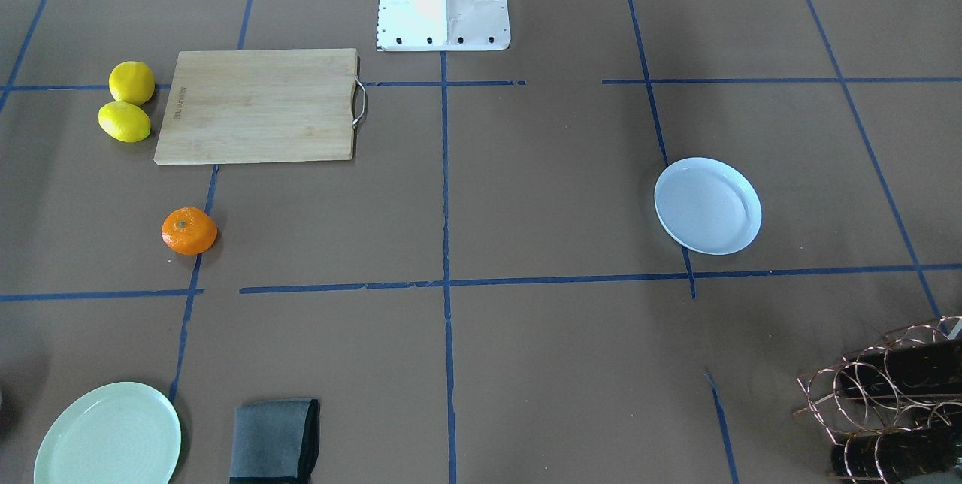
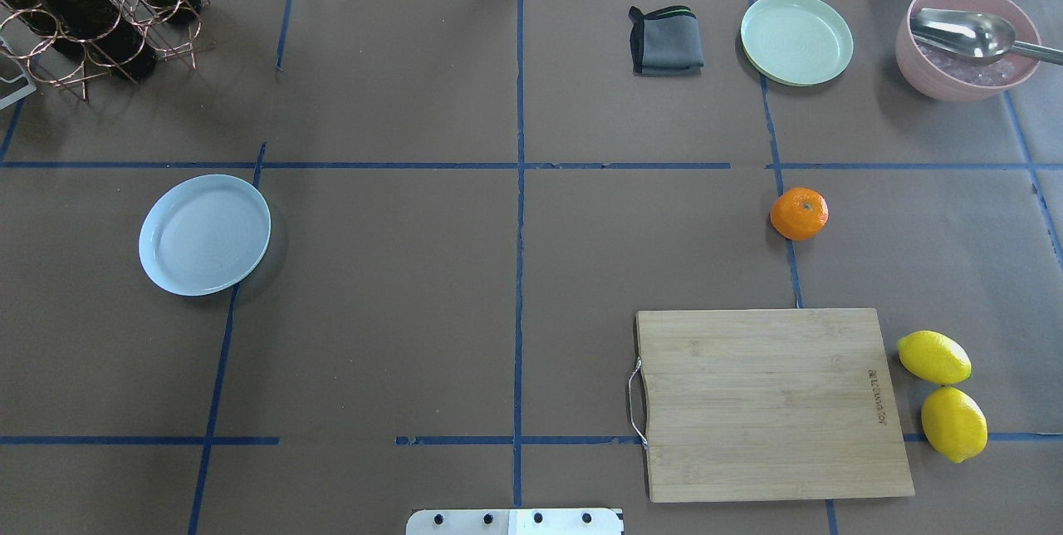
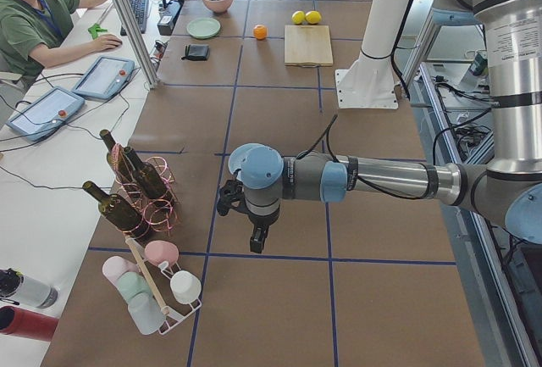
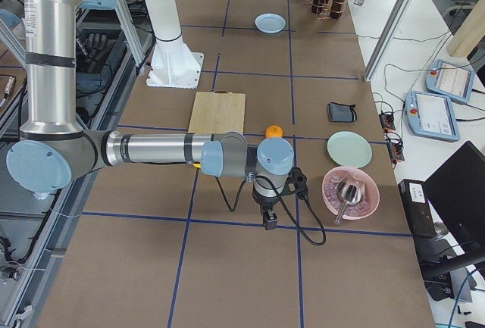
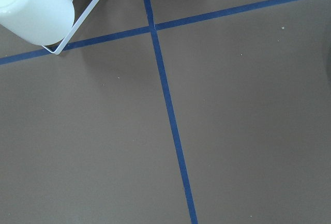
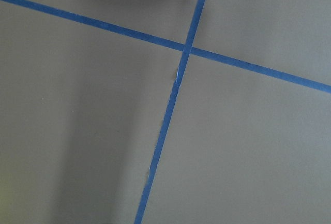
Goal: Pick orange to plate
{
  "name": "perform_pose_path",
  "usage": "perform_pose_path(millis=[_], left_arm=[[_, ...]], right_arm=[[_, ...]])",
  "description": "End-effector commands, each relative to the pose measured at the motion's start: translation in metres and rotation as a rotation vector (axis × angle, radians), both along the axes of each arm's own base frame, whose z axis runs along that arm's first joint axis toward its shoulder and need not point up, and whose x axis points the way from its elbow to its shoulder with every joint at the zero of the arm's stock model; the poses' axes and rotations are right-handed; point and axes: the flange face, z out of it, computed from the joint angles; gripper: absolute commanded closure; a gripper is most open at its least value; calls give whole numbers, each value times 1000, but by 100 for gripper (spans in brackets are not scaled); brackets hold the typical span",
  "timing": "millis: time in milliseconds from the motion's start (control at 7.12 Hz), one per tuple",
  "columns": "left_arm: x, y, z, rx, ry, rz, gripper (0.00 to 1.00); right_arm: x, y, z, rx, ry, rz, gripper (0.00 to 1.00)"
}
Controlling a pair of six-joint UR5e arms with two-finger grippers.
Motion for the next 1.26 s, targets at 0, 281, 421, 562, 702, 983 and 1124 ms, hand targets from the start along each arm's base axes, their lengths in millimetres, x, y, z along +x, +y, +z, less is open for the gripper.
perform_pose_path(millis=[0, 281, 421, 562, 702, 983, 1124], left_arm=[[0, 0, -2, 2, 3, -1, 0], [0, -1, -4, 8, -2, 0, 0], [0, -2, -5, 21, -3, -2, 0], [0, -14, -17, 101, -5, -7, 0], [-2, -28, -26, 181, -38, -12, 0], [-3, -70, -80, 497, -46, -25, 0], [-1, -76, -90, 599, -41, -26, 0]], right_arm=[[0, 0, 0, 0, 0, -1, 0], [0, 0, 0, 6, 0, -4, 0], [0, 0, -2, 11, 1, -7, 0], [0, 0, -2, 11, 0, -7, 0], [0, -2, -5, 56, 0, -3, 0], [0, -14, -24, 163, 2, 38, 0], [0, -17, -30, 181, -3, 70, 0]])
